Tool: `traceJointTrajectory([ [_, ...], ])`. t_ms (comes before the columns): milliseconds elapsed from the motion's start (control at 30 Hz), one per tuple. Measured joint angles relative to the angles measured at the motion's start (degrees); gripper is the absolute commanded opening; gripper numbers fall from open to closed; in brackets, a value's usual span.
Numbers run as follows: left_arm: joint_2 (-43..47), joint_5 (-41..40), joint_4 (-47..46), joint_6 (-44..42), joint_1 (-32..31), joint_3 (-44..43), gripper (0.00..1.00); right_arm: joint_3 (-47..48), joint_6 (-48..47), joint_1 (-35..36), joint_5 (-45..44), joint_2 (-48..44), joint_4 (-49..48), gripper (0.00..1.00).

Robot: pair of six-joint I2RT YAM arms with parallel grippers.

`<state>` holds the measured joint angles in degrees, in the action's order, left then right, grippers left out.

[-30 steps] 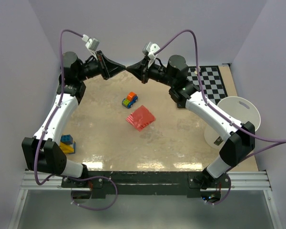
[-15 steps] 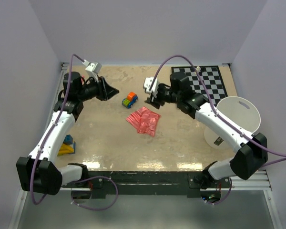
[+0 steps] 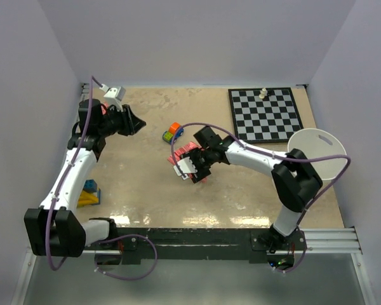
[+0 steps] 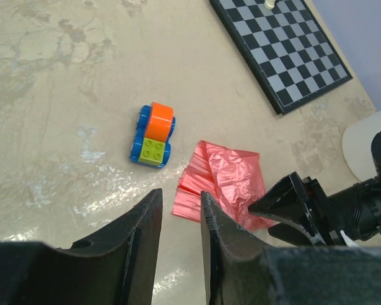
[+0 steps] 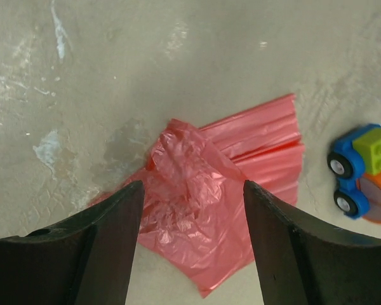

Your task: Put the trash bags into the trash bin

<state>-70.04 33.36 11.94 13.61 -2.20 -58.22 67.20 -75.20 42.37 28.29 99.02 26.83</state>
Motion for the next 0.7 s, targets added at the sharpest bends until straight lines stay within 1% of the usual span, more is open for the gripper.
traceJointTrajectory([
  [67, 0.11, -0.46, 0.44, -0.42, 1.09, 0.02, 0.35, -0.02, -3.82, 0.52, -0.81, 2.12, 0.2, 0.67],
  [167, 0.79, -0.72, 1.05, -0.76, 3.32, 0.02, 0.34, -0.02, -8.26, 0.63, -2.23, 4.07, 0.26, 0.63],
  [300, 2.12, -0.92, 1.11, -0.79, 5.79, 0.02, 0.34, 0.48, -12.11, 0.61, -3.43, 5.38, 0.7, 0.58],
  [433, 2.8, -0.87, 1.05, -0.76, 6.45, 0.09, 0.34, 1.36, -14.91, 0.59, -3.89, 6.93, 1.09, 0.52],
  [567, 2.8, -0.79, 1.01, -0.74, 6.82, 0.72, 0.33, 1.36, -16.44, 0.61, -4.42, 7.52, 2.08, 0.44],
  [633, 2.75, -0.72, 1.03, -0.72, 6.95, 0.81, 0.33, 1.36, -16.92, 0.66, -4.63, 7.65, 2.67, 0.35],
  [700, 2.67, -0.66, 0.98, -0.72, 7.13, 0.81, 0.33, 1.38, -17.4, 0.7, -4.68, 7.67, 2.97, 0.34],
])
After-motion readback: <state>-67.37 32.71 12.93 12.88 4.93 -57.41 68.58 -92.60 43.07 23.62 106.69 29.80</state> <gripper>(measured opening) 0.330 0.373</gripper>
